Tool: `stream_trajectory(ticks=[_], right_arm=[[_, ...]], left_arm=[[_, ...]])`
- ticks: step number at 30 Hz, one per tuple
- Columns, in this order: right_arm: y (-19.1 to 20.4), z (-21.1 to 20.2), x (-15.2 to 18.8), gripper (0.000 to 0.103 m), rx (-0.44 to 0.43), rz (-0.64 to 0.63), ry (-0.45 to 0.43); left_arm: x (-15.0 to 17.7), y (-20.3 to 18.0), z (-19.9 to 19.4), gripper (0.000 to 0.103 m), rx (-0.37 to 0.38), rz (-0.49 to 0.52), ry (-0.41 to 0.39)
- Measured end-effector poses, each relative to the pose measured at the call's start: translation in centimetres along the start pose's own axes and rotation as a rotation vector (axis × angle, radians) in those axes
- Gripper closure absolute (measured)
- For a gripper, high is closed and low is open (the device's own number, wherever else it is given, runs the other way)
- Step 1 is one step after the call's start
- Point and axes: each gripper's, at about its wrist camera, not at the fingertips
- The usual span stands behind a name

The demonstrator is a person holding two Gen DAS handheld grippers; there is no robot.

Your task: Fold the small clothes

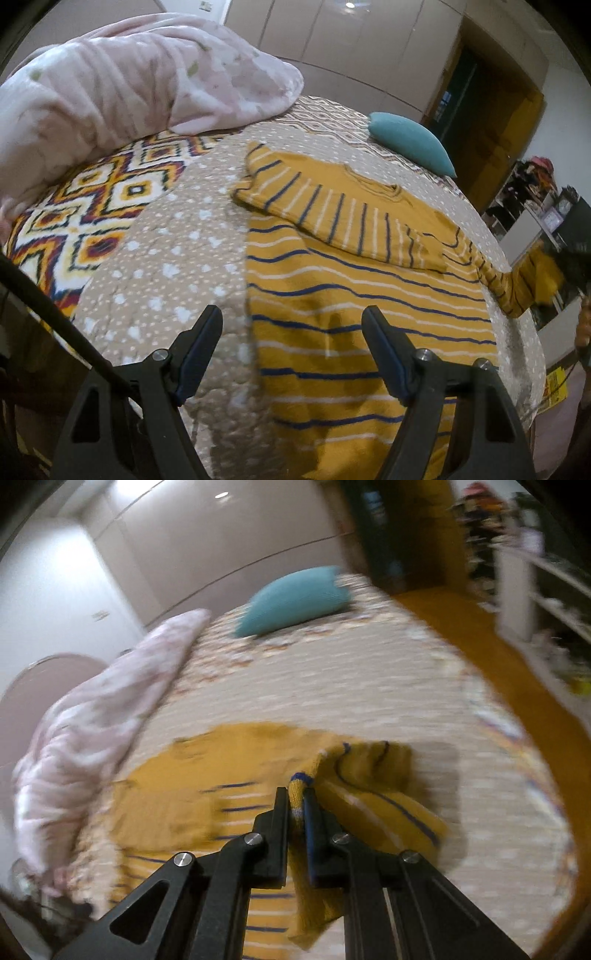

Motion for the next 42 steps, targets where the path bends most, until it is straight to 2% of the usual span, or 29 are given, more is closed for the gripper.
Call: stream_trajectory(ticks=[3,5,11,13,19,21,22,23,25,27,29,31,33,37,42], right_arm=[[7.4,3.5,-1.9,0.094,-0.11,-0.088,0.048],[12.6,6.5,-2.6,0.094,-0.154,-0.166,0.085],[25.4,17.1,-3.0,0.094,-0.222,-0.317,0.243],[28.6,20.3,-2.5,0.094,-0.227,-0.353,0.28],[34.4,26.8,-0.8,0.094,-0.207,-0.424,0.341],[35.4,28.2,-0.6,0.089,-0.212,-0.433,0.358],[36.0,29.0,-0.5,0.081,-0.224,-0.43,0.37],[36.3,29.6,-0.5,0.067,-0.239,-0.417,0.38],[36.6,29.9,-0.5,0.057,-0.265,-0.393,0.378],[36.9,29.1,-0.9,0.055,-0.282,-0.392,0.355],[36.7,27.5,-1.3,0.047,-0.307,-0.4,0.329],[35.4,25.4,-1.7,0.042,-0.31,-0.41,0.299],[33.1,23.2,-2.0,0.042,-0.303,-0.409,0.28],[25.7,17.9,-1.6,0.041,-0.246,-0.414,0.257],[13.6,10.8,1.9,0.04,-0.106,-0.357,0.237]], left_arm=[[0.1,1.2,-0.2,0.026,0.019,-0.027,0.005],[0.1,1.8,-0.5,0.026,0.03,-0.033,0.003],[0.1,3.8,-1.1,0.026,0.047,-0.067,-0.014],[0.1,4.4,-1.0,0.026,0.054,-0.079,-0.01],[0.2,5.4,-0.5,0.026,0.05,-0.07,-0.018],[0.1,5.6,-0.4,0.026,0.056,-0.075,-0.016],[0.1,5.7,-0.3,0.026,0.058,-0.08,-0.014],[0.0,5.8,-0.2,0.026,0.058,-0.085,-0.011],[0.0,5.8,0.0,0.026,0.053,-0.089,-0.003],[0.0,5.8,0.0,0.026,0.047,-0.088,0.001],[0.0,5.8,0.0,0.026,0.046,-0.091,0.003],[-0.1,5.9,0.1,0.026,0.053,-0.1,0.011],[-0.2,5.8,0.1,0.026,0.064,-0.11,0.019],[-0.1,5.3,0.3,0.026,0.099,-0.123,0.051],[1.0,4.6,1.2,0.026,0.116,-0.126,0.12]])
Point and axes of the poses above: each gripper's, at about its wrist camera, not at the fingertips, and z roughly the way its jaws point, y to its left, x to its underside, and after that the axes turned 10 degrees about -z, right-handed
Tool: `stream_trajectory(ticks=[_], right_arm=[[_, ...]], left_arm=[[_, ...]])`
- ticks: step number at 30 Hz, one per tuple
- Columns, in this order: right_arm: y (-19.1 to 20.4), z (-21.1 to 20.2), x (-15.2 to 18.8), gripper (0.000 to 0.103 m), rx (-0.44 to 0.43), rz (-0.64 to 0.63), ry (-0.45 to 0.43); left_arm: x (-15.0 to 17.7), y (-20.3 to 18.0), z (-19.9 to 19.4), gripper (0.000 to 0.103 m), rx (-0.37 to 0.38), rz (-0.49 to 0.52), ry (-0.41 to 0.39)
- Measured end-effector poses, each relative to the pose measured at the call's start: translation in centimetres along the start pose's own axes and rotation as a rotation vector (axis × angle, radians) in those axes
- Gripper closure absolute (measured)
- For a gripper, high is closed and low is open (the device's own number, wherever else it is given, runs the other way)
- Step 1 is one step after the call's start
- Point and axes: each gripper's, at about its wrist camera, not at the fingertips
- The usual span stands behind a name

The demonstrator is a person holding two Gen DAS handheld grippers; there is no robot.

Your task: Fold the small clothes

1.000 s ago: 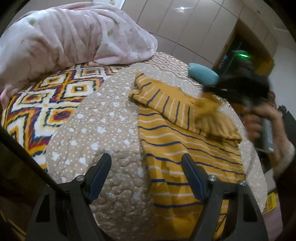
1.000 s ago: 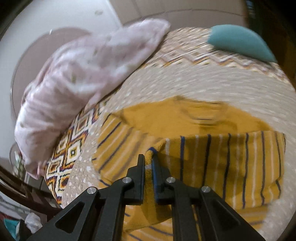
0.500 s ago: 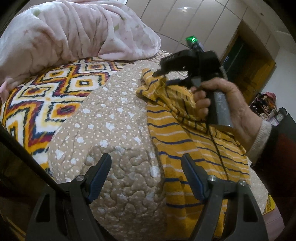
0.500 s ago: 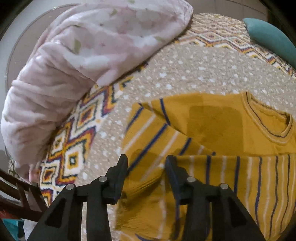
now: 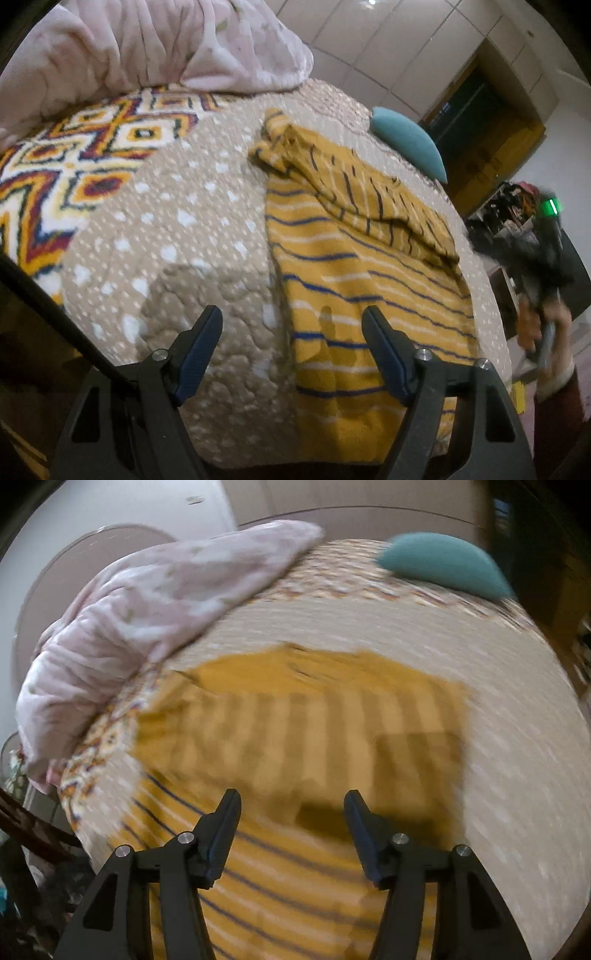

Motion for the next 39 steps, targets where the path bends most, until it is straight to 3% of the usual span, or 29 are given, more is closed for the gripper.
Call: stream_trajectory(ticks=[5,8,11,12,14,16,17,22,24,26,28,29,32,33,35,36,38,39], right_arm=[[-6.5,-3.1,9.7,0.04,-0.025,0.168,0.007],[-7.7,-3.3,14.6,0.04,-0.114,0.247,-0.013],[-7.3,-2.7,17.1,0.04,-0.21,0.295,-0.043],[-6.9,-2.4,17.7,0.04,-0.235,0.306,-0.055],[-5.6,-2.3,18.6,0.039,-0.253,0.302,-0.088],[-4.4,-2.4,19.0,0.039,-0.275,0.295,-0.109],[-3.8,-2.3,19.1,0.039,-0.306,0.298,-0.115],[-2.3,-2.3,20.7,0.04,-0.407,0.303,-0.115],[-2.4,-2.3,21.5,0.04,-0.442,0.33,-0.122],[-2.7,-2.4,22.4,0.04,-0.485,0.372,-0.128],[-2.7,-2.4,22.9,0.04,-0.506,0.393,-0.132],[-2.5,-2.5,23.2,0.041,-0.512,0.396,-0.129],[-1.8,-2.3,24.2,0.041,-0.53,0.389,-0.104],[-1.3,-2.1,24.5,0.041,-0.538,0.384,-0.086],[-0.1,-1.3,25.2,0.046,-0.544,0.368,-0.042],[0.5,-0.9,25.5,0.049,-0.534,0.36,-0.023],[0.6,-0.4,25.3,0.075,-0.495,0.359,-0.012],[0.5,-0.3,25.2,0.082,-0.483,0.368,-0.006]], left_arm=[[1.4,-1.1,1.7,0.03,0.051,0.003,0.082],[2.3,-1.5,3.5,0.035,0.078,-0.026,0.144],[3.2,-2.7,3.8,0.038,0.036,0.008,0.118],[3.6,-3.2,3.7,0.042,0.029,0.027,0.122],[4.0,-3.8,3.5,0.072,0.037,0.052,0.142],[4.7,-4.2,3.3,0.087,0.014,0.087,0.147],[5.1,-4.3,3.1,0.089,0.004,0.1,0.145],[5.7,-2.2,2.6,0.086,0.081,0.032,0.178],[6.0,-1.8,3.0,0.076,0.103,0.009,0.195],[6.3,-1.8,3.2,0.058,0.136,-0.005,0.203],[6.6,-2.4,3.2,0.046,0.151,0.007,0.192],[6.7,-2.8,3.4,0.042,0.146,0.015,0.189],[7.2,-3.7,3.6,0.043,0.117,0.052,0.189],[7.3,-3.8,3.6,0.05,0.103,0.06,0.19],[7.2,-3.6,3.7,0.092,0.028,0.07,0.19],[6.9,-3.2,3.7,0.092,0.027,0.053,0.203],[6.1,-2.2,3.0,0.094,0.031,-0.01,0.204],[5.7,-1.8,2.5,0.094,0.016,-0.022,0.191]])
Point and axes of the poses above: each gripper's, at about its wrist camera, not at the fingertips, and z roughly the way its jaws point, y to its left, x to its underside, and after that the axes turned 10 degrees about -z, right-handed
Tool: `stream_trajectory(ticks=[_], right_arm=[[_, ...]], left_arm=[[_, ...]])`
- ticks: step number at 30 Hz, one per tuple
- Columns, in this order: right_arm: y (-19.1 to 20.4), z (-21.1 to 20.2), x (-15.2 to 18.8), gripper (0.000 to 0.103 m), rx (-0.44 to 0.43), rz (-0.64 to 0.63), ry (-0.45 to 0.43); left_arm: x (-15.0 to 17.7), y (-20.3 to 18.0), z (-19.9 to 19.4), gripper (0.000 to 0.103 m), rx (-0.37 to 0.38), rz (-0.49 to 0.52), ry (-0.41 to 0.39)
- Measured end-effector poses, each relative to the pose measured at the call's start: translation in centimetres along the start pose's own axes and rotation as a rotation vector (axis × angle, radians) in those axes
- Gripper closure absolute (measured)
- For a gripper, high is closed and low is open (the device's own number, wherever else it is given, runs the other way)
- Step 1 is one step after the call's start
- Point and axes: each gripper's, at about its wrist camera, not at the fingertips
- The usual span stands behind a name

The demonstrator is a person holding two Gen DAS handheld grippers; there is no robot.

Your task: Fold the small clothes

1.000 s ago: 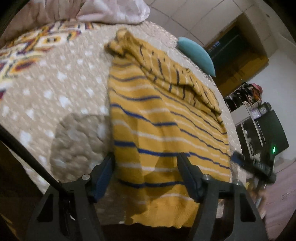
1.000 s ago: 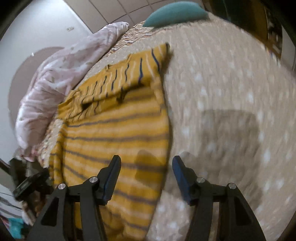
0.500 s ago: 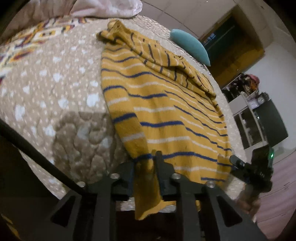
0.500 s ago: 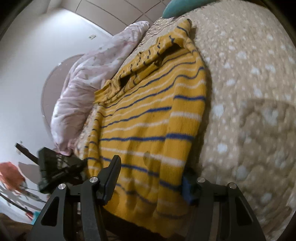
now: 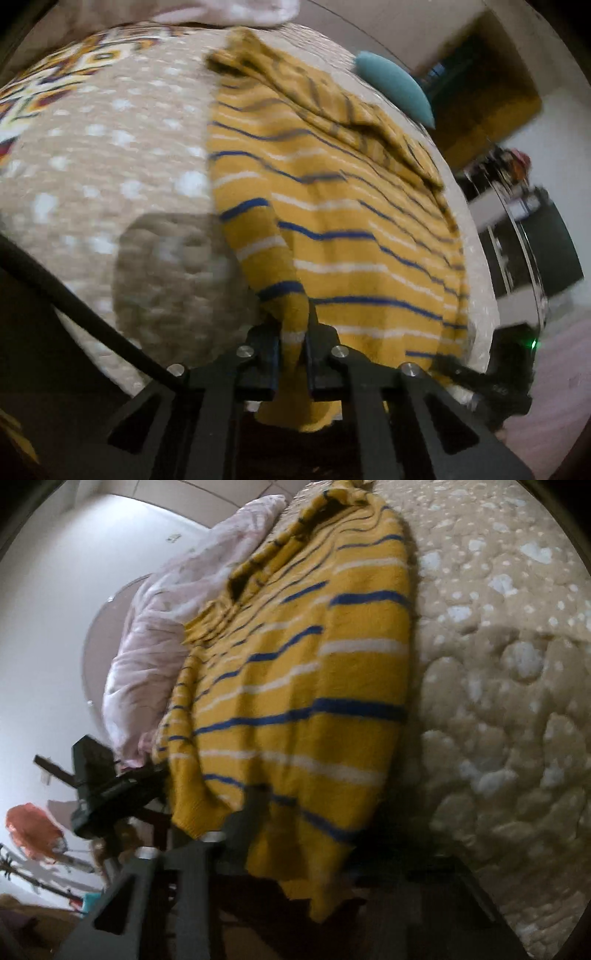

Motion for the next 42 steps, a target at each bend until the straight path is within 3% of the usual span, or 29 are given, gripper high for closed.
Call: stream_trajectory(ticks=[3,8,12,20,25,33,38,42], right_arm=[[0.0,-0.5,-0.2,0.09,-0.007,0.008,0.006],[3.4,-3.3,0.3,0.093,-0.031,-0.135,0.038],[4.8,-4.0,0.8,0.094,-0.009,-0.179,0.046],[4.5,-3.4,-0.7,0.094,-0.012,-0.134,0.044],[5.5,-4.7,-5.5,0.094,-0.054,-0.162,-0.039],[6.7,-5.9,-19.4,0.094,0.024,-0.216,-0.222],[4.9,-2.6,-24.7,0.094,0.092,-0.168,-0.208],[2.5,-0.4,-27.0,0.094,0.087,-0.108,-0.182]], left_arm=[[-0.7,1.3,-3.2,0.094,-0.024,-0.021,-0.059],[0.3,2.4,-7.9,0.094,-0.038,0.006,-0.125],[0.9,1.8,-7.3,0.095,-0.066,0.026,-0.14],[-0.7,0.8,-7.6,0.095,-0.06,0.051,-0.182],[-5.8,-1.9,-7.3,0.095,-0.009,0.059,-0.233],[-17.4,-8.0,-3.4,0.095,-0.019,0.075,-0.304],[-21.6,-8.3,1.2,0.095,-0.034,0.019,-0.248],[-23.4,-7.9,4.2,0.095,-0.061,0.007,-0.199]])
Point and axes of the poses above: each gripper's, at about its wrist camera, not at the fingertips, and z roughly the way its jaws point, y to its left, x to its underside, and after that the axes turned 10 degrees about -z, right-handed
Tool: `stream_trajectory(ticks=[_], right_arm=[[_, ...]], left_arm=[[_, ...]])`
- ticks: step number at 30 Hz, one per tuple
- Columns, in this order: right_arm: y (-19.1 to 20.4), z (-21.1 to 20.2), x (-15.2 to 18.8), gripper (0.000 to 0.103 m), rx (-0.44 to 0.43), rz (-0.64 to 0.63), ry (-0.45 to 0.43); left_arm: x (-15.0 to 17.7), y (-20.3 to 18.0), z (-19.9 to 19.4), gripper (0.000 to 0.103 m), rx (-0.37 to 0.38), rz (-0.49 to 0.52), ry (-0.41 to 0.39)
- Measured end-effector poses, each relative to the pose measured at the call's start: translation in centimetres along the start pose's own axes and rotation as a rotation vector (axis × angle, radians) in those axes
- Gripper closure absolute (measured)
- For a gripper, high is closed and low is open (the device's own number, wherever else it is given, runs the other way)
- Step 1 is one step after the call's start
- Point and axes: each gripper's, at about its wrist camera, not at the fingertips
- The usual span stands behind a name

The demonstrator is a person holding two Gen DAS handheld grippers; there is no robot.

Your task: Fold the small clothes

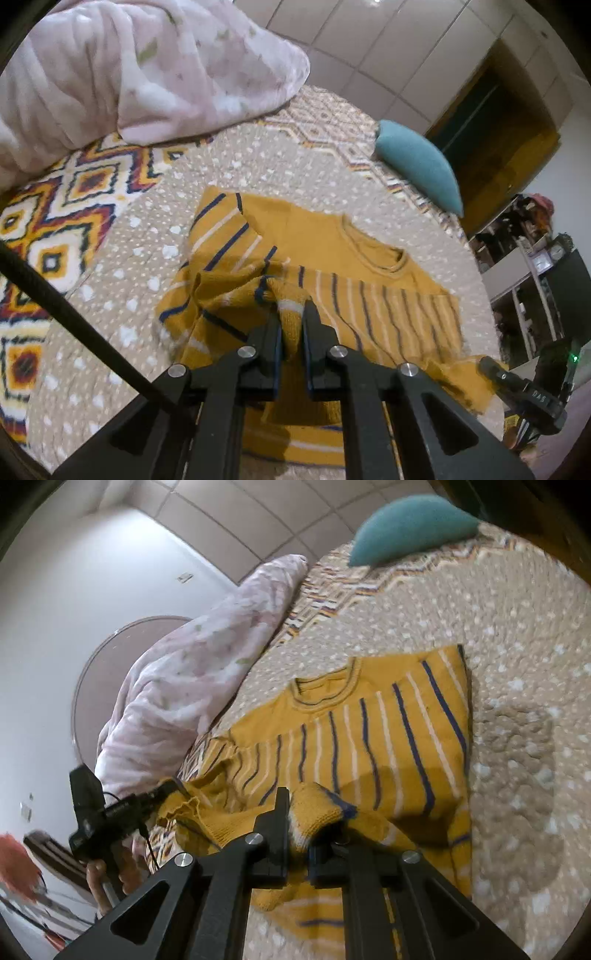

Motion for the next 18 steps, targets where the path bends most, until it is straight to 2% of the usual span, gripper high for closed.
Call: stream_trajectory(ticks=[3,6,9,10,11,13,18], right_arm=[[-2.4,1.4,-1.4,0.093,-0.028,0.074,-0.007],[-5.6,3.0,-3.3,0.09,-0.063,0.198,-0.035],[-9.2,4.6,-4.5,0.061,-0.049,0.343,-0.066],[-10.2,5.0,-4.9,0.046,-0.018,0.373,-0.077],[-11.0,5.4,-5.3,0.045,0.001,0.395,-0.086],[-12.1,5.7,-5.6,0.045,0.026,0.417,-0.093],[-12.4,5.1,-6.4,0.045,0.084,0.378,-0.098]], left_arm=[[-1.7,0.2,2.2,0.094,0.009,-0.037,0.031],[-4.3,0.9,4.5,0.092,0.047,-0.128,0.06],[-6.4,2.4,6.6,0.083,0.124,-0.263,0.098],[-7.0,2.9,7.0,0.076,0.158,-0.308,0.103],[-7.4,3.4,7.1,0.066,0.182,-0.337,0.103],[-8.2,3.9,6.9,0.056,0.189,-0.363,0.083],[-8.4,3.8,6.1,0.05,0.107,-0.268,0.059]])
Point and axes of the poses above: each gripper's, at about its wrist camera, not at the fingertips, and z roughly the way its jaws point, y to its left, x to its underside, and after that the axes turned 10 degrees about -z, right-handed
